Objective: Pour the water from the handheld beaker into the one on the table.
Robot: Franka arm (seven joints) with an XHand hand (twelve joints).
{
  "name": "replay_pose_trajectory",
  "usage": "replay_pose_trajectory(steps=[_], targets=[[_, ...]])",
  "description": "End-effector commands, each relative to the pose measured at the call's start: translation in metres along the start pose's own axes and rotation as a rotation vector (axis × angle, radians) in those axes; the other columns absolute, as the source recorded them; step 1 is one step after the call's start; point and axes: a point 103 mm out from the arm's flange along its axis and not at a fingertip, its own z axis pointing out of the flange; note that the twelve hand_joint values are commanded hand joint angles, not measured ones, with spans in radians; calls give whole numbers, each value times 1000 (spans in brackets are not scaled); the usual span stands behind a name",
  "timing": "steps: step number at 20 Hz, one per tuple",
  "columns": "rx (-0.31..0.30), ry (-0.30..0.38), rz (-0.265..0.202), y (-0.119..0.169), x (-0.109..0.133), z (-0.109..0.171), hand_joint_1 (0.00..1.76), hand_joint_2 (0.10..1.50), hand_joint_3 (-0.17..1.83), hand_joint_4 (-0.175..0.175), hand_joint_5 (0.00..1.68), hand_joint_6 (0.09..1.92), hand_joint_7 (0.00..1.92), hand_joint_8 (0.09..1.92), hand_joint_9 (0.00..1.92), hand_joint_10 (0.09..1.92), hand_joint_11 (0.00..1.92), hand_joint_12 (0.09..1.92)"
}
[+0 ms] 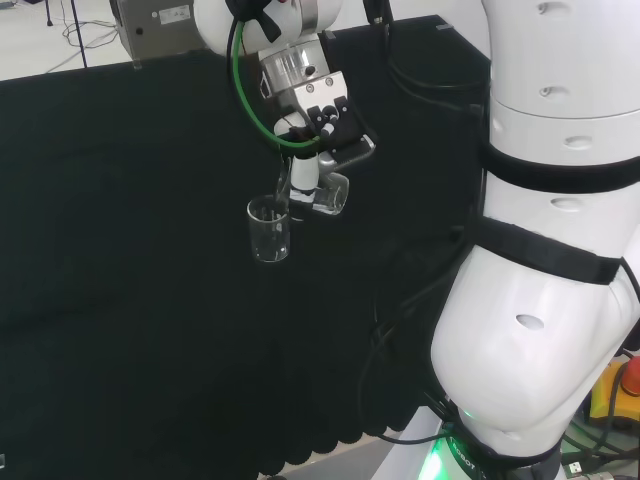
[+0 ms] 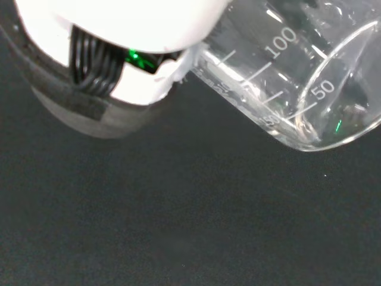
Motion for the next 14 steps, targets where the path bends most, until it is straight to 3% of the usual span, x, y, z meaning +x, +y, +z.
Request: replay_pose_trajectory(steps=[1, 14], targets=[[5, -25, 2, -1, 7, -2, 1544, 649, 523, -175, 1310, 458, 1452, 448, 1645, 87, 1172, 700], [36, -94, 48, 0, 15, -5, 1544, 648, 524, -175, 1311, 457, 1452, 448, 1645, 87, 1173, 700]])
